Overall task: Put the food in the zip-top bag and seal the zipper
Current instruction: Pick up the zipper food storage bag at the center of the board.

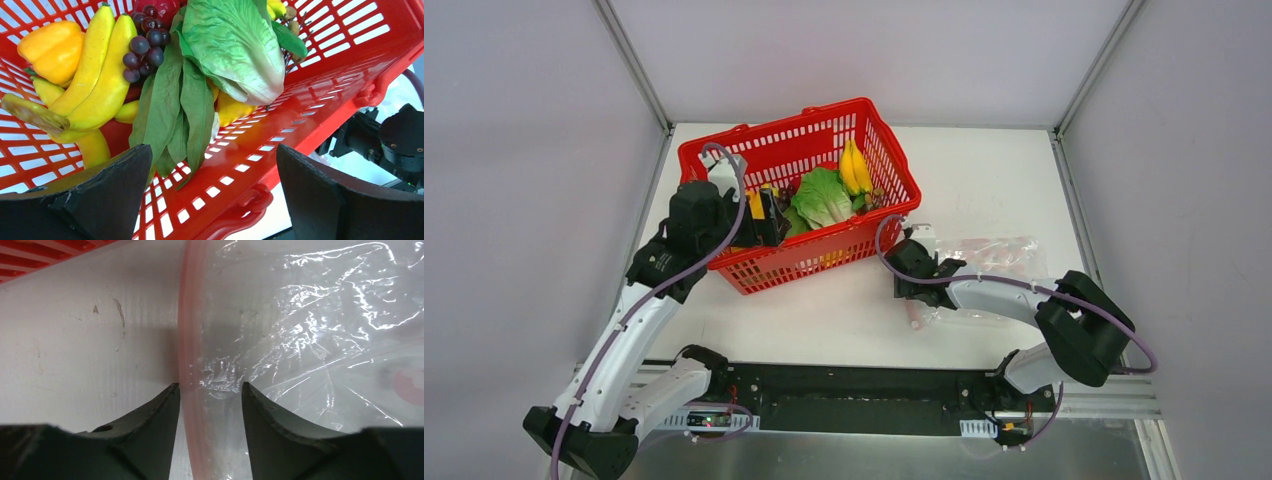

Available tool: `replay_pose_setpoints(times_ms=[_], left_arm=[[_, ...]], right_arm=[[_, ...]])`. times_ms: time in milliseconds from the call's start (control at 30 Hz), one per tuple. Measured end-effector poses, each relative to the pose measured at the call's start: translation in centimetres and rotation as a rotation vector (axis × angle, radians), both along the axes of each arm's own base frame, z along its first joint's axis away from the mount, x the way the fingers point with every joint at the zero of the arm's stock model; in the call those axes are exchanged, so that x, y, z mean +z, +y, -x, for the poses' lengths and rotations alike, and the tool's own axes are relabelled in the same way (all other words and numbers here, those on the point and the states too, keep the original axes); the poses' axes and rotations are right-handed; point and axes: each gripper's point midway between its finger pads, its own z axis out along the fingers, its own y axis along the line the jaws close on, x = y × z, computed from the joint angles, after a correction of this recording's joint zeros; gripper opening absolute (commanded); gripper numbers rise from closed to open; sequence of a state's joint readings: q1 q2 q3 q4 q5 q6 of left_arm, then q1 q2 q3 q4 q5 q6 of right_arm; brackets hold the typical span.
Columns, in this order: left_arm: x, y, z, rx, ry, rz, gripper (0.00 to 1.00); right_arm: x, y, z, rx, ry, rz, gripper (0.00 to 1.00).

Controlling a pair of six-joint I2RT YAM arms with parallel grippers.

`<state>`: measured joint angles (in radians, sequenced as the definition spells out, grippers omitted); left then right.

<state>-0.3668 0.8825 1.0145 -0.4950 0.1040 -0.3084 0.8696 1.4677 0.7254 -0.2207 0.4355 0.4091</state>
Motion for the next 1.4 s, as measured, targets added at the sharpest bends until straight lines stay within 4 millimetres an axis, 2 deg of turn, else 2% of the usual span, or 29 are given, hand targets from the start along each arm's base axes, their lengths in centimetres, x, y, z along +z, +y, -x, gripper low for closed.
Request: replay_pose_setpoints(times_ms=[133,200,300,500,633,733,833,967,1100,1200,1400], left_arm=[[1.0,0.0,0.1,0.006,-0.024,0.023,0.99],[2.2,0.1,0.4,0.006,-0.057,0.036,0.99],[4.6,0.3,1.2,0.003,-0.121,0.062,0.99],[9.0,0.3,3.7,-0.05,-0.226,0.122,0.99],[9.6,-1.1,5.0,-0.143,-0.226,0.161,0.97],[8.8,-2.7,6.0,-0.22,-0.197,0.181,0.96],[7.3,-4.4,7.6,-0.304,-0.154,0.193,0.95],[5.3,-6.8,9.9,-0.419,-0.112,0.2,0.93],[2.9,-9.8,11.9,-0.517,-0.058,0.191,0.9],[1.1,-12.3,12.6,-0.548,-0.028,0.152,0.89],[-3.5,-17.3,11.6,-0.466,0.03,0.108,0.86]], right_arm=[[0.0,-0.1,-0.1,0.001,-0.006,0.008,0.24],[0.1,-0.2,-0.1,0.002,-0.01,0.014,0.19],[0.1,-0.3,-0.2,-0.001,-0.015,0.018,0.01],[0.2,-0.3,-0.3,-0.005,-0.019,0.018,0.0],[0.8,0.0,-0.2,0.0,-0.024,-0.008,0.0],[2.8,0.8,0.0,0.014,-0.045,-0.09,0.0],[5.9,1.7,0.3,0.024,-0.092,-0.22,0.0],[9.5,1.7,1.2,0.012,-0.153,-0.398,0.0],[10.8,1.1,2.3,-0.014,-0.159,-0.516,0.0],[11.2,0.8,3.3,-0.023,-0.147,-0.587,0.0],[14.2,1.0,5.0,0.023,-0.169,-0.728,0.0]])
